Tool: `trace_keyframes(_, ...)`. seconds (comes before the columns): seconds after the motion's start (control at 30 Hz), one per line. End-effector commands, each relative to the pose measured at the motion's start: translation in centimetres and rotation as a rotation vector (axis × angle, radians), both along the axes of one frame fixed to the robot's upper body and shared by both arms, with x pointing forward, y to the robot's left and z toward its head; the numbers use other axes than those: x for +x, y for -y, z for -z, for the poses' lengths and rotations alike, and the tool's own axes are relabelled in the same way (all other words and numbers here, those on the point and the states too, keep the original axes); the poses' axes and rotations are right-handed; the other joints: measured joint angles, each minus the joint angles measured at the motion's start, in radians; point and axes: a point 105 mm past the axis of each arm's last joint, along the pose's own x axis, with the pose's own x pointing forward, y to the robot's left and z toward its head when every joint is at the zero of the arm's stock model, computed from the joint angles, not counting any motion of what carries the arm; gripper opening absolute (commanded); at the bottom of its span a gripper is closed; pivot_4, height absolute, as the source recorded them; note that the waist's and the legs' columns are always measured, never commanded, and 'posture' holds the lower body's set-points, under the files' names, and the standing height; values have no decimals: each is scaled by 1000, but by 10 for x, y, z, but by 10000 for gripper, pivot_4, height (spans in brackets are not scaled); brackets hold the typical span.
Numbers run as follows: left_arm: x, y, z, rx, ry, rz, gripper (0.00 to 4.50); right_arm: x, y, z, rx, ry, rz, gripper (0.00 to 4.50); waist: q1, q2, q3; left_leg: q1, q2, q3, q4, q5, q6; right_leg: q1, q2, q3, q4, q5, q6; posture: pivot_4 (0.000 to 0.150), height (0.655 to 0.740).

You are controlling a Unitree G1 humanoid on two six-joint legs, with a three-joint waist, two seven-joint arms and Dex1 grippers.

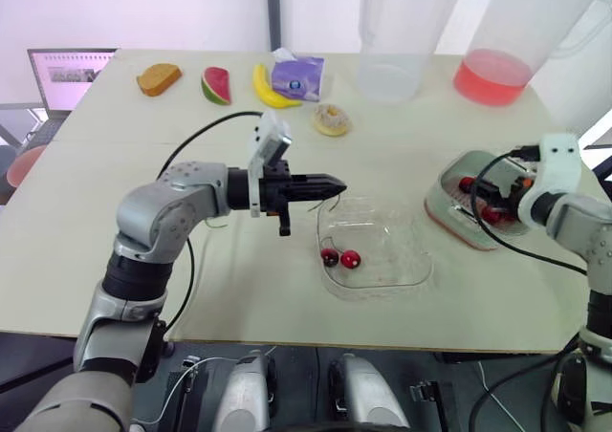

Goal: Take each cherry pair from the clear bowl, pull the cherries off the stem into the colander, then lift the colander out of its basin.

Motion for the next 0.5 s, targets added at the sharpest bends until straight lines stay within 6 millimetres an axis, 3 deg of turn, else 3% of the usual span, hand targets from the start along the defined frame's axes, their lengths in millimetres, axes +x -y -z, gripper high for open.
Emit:
trace_keyframes(0.03, -5, -1, -11, -9, 67, 10, 0, -16, -27, -46, -28, 187, -186, 44579, 0, 0, 0, 0, 0, 0, 0, 0, 0, 0, 0, 0, 0, 0, 0, 1500, 7400)
trace_keyframes(0.2, -6, -3, -14, 5, 97, 19, 0, -61, -84, -61, 94, 258, -637, 44579, 2, 0, 0, 0, 0, -1, 0, 0, 0, 1, 0, -1, 0, 0, 0, 1500, 7400)
trace_keyframes(0.33, -7, -4, -16, 19, 122, 28, 0, -93, -108, -56, 137, 196, -906, 44579, 1, 0, 0, 1, 0, -1, 0, 0, 1, 2, 0, -1, 0, 0, 0, 1500, 7400)
trace_keyframes(0.5, -6, -10, -15, 40, 139, 8, 0, -102, -127, -34, 41, 67, -1057, 44579, -1, 0, 0, 1, 0, -1, 1, -1, 1, 2, 0, -1, 0, 0, 0, 1500, 7400)
